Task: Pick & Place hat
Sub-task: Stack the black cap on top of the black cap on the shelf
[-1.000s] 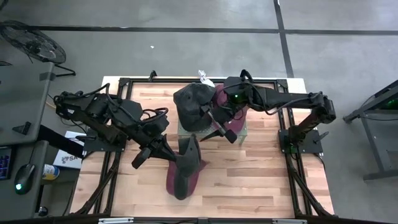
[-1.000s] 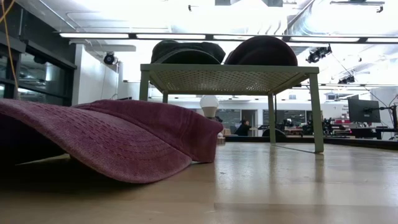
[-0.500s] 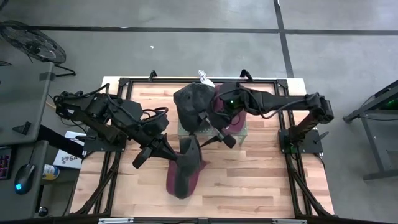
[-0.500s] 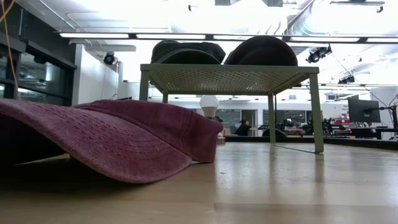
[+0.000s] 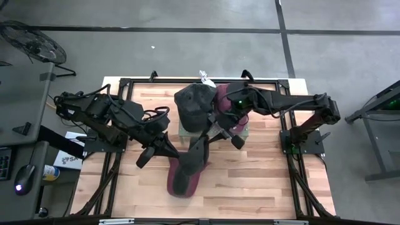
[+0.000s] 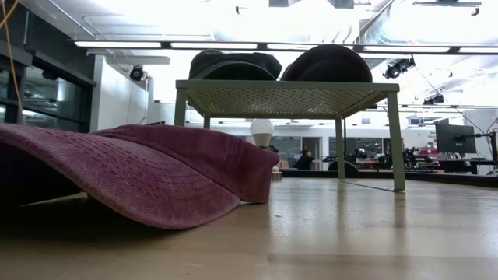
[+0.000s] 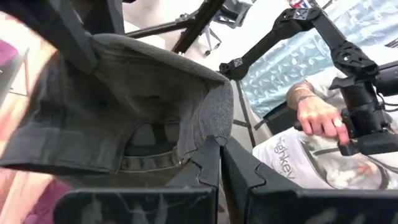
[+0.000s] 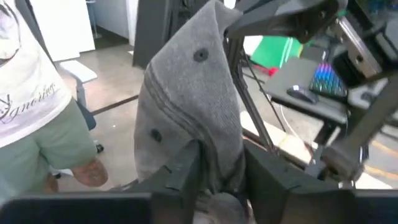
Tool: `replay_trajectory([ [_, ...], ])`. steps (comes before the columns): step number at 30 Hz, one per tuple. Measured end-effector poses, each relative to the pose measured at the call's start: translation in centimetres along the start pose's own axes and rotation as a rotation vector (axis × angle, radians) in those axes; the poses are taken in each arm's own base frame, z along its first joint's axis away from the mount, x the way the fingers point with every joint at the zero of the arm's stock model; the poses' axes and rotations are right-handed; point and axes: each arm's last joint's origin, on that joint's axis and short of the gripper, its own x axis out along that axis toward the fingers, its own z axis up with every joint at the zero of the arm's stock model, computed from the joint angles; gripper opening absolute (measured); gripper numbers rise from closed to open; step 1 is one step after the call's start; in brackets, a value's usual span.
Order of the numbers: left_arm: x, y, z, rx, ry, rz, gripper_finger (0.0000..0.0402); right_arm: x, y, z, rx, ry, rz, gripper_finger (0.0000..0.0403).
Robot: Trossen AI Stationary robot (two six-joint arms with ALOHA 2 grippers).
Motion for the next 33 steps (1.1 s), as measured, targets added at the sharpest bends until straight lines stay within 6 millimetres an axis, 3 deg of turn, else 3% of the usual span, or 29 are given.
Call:
replay_trajectory([
  [7,0.0,0.1,0.0,0.006,-0.012,0.023,0.0,-1.4,0.9,0.0,0.057,0.098,-0.053,0.0023],
  [14,0.0,0.2,0.1,0.04,-0.039,0.063,0.0005,-3.1,1.9,1.1,0.102,0.095,-0.101,0.0023],
  [21,-0.1,0.2,0.4,0.142,-0.1,0.116,0.0054,-5.2,3.3,2.9,0.081,0.052,-0.161,0.0023],
  [27,-1.7,0.2,0.8,0.244,-0.196,0.21,0.0101,-6.6,3.9,3.7,0.085,0.028,-0.208,0.0023],
  [33,-3.8,0.6,1.0,0.313,-0.304,0.429,0.0111,-7.2,3.8,5.2,0.11,0.015,-0.251,0.0023],
])
